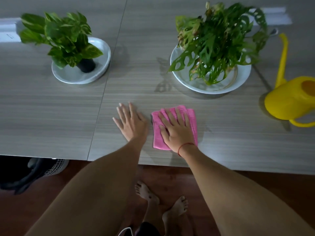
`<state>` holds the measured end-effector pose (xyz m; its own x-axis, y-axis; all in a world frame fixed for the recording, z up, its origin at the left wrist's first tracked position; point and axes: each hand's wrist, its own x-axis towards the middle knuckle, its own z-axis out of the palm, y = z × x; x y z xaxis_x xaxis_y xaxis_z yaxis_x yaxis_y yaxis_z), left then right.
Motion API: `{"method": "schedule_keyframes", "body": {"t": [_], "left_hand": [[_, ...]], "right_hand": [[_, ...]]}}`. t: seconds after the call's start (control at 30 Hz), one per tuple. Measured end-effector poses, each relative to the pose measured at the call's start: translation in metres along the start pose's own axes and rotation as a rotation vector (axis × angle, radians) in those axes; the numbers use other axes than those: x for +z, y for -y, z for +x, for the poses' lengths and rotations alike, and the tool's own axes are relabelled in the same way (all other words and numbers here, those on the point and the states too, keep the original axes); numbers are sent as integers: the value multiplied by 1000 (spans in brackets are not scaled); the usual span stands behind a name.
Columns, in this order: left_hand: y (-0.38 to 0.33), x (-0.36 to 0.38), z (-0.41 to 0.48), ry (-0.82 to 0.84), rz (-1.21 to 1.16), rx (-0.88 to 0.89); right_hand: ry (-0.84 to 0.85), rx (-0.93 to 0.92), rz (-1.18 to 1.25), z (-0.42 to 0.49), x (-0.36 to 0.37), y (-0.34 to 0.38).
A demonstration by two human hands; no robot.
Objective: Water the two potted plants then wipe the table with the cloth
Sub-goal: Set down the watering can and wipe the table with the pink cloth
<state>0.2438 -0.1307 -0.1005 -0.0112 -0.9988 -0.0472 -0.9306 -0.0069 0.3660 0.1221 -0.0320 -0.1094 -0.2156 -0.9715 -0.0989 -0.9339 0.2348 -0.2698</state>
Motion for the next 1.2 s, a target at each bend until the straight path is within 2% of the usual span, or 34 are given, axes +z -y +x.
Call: {"method": "schedule_keyframes", "body": {"t": [0.1, 0.23, 0.4, 0.53, 0.7, 0.83, 0.93, 1.07, 1.13, 1.2], "left_hand": [[-22, 17, -18, 33, -14, 107], [-21, 27, -21, -12, 3, 99], [-22, 29, -22, -44, 9, 109], [-21, 30, -21, -38, 14, 107], [-21, 27, -21, -20, 22, 119], [-21, 26, -21, 22, 24, 106], [-21, 24, -21, 42, 21, 97], [-24, 23, -22, 43, 13, 92], [-23, 22, -22, 40, 10, 91], [-24, 21, -22, 38, 8, 98]], "right_hand": [[-47, 139, -30, -22, -6, -37], [-99, 345, -51, -39, -17, -81], [-102, 424, -96, -25, -16, -71], [-64, 398, -92, -5, -13, -53], [-6, 206, -76, 6, -12, -33], [-34, 11, -64, -24, -14, -67], [-77, 172, -72, -39, -18, -95], [-103, 404, -98, -27, -20, -86], [-72, 434, -77, -15, -18, -70], [-47, 383, -78, -4, -15, -53]]}}
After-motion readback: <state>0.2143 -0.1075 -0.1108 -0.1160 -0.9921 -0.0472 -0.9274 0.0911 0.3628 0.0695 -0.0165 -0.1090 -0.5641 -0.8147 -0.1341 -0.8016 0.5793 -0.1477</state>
